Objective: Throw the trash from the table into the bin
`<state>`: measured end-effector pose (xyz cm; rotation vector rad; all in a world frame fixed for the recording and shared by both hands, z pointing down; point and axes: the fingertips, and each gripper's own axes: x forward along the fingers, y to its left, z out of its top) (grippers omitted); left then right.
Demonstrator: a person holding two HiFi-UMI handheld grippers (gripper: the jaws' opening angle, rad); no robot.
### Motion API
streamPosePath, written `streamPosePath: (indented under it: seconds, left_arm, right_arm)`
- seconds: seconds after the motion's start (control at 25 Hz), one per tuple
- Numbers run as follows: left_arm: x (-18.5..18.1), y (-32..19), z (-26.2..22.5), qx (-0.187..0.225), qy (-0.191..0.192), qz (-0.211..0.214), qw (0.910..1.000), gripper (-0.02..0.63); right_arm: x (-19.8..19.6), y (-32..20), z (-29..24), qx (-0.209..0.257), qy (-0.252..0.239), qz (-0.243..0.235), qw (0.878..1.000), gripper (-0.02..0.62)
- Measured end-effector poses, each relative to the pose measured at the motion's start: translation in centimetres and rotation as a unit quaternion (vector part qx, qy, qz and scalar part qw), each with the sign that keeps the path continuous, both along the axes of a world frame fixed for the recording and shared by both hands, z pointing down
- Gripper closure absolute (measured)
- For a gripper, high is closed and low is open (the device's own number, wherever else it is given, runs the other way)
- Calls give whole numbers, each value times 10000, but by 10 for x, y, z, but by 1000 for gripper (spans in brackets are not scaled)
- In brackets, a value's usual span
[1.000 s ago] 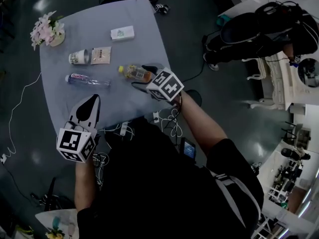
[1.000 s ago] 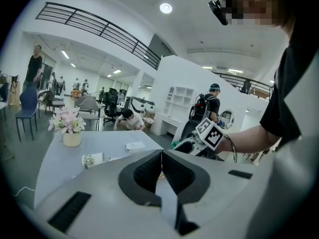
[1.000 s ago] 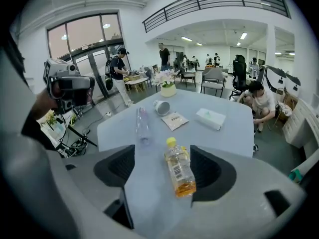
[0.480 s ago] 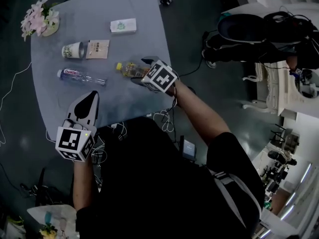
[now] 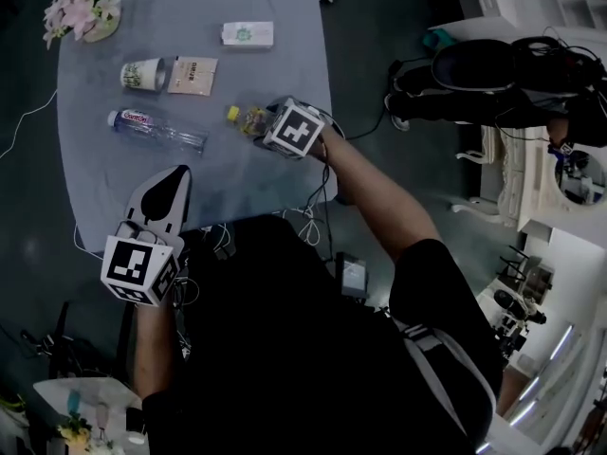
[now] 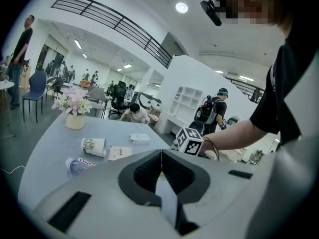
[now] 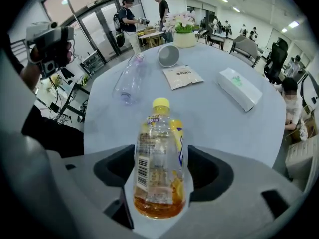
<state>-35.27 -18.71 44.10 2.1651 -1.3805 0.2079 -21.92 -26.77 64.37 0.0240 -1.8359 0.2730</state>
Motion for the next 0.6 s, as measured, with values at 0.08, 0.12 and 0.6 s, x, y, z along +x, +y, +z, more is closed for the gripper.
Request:
streamPosePath:
  seconds: [0.08,0.12,0.6]
  left_arm:
    - [-4,6,3,-29,9,-24,10000,591]
    - [-6,9,4,-40,21,-40,10000,591]
    - [-37,66,-42,349,-129,-185,9991,591]
  right_arm:
    - [-1,2,7,-79,118,8,9999,296]
    - [-2,4,9,-124,183,37,9997,296]
    - [-15,32,-27,-133,-2,678,9976,305]
